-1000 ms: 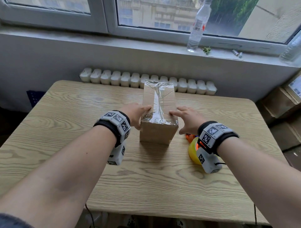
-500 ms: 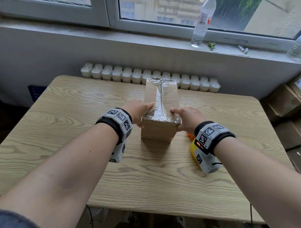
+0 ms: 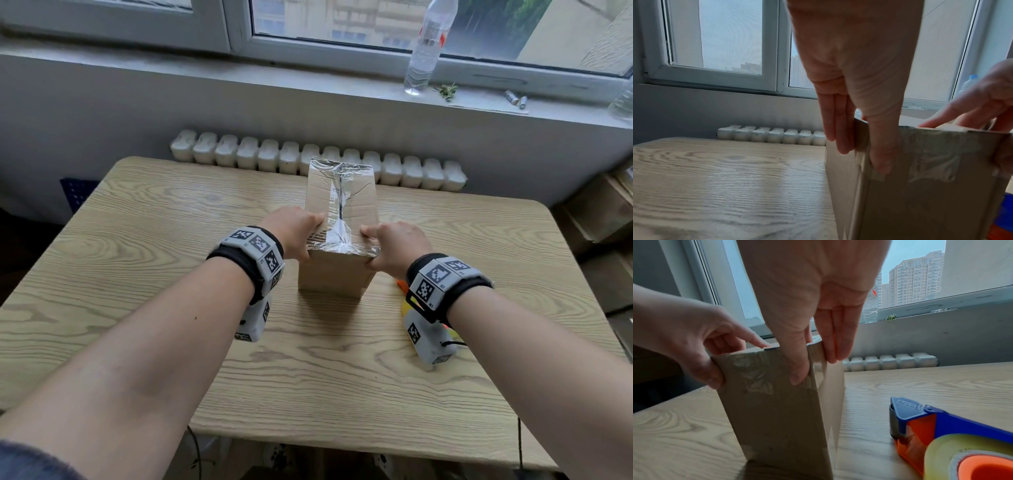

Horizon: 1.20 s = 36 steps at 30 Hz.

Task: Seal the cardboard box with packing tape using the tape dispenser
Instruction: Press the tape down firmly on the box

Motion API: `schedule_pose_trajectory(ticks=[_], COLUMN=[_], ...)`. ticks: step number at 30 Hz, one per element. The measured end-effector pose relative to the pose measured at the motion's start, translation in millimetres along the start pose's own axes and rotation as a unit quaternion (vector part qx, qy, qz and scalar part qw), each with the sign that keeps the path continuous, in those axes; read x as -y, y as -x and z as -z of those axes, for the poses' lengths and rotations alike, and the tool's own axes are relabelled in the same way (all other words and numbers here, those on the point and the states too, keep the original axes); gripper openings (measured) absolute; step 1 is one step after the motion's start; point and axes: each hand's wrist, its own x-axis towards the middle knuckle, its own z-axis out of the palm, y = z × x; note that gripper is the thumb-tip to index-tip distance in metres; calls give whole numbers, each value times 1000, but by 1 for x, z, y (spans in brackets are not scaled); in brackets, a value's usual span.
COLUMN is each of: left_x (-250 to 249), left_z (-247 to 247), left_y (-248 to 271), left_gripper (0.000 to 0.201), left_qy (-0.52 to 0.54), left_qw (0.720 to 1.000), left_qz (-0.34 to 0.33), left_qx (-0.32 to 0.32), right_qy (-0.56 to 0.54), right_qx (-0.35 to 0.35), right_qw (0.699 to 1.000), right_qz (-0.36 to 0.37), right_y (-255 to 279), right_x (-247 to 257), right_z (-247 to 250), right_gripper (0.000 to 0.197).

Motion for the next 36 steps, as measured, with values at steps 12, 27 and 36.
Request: schedule_pose_trajectory(ticks=[12, 27, 36], left_x=[6, 33, 69], left_z=[20, 32, 26], left_y=[5, -33, -84], left_gripper=[72, 56, 103], left_qy=[283, 201, 178], left_qw=[954, 951, 956], left_qz=[98, 210, 223], left_qx=[-11, -109, -61], right_qy=[-330, -313, -404], right_qx=[123, 45, 126], right_qw=[923, 929, 876], right_qz=[-156, -191, -232], right_y=[-9, -36, -57], right_x=[-21, -26, -25], right_z=[10, 17, 15], right_gripper=[45, 46, 47])
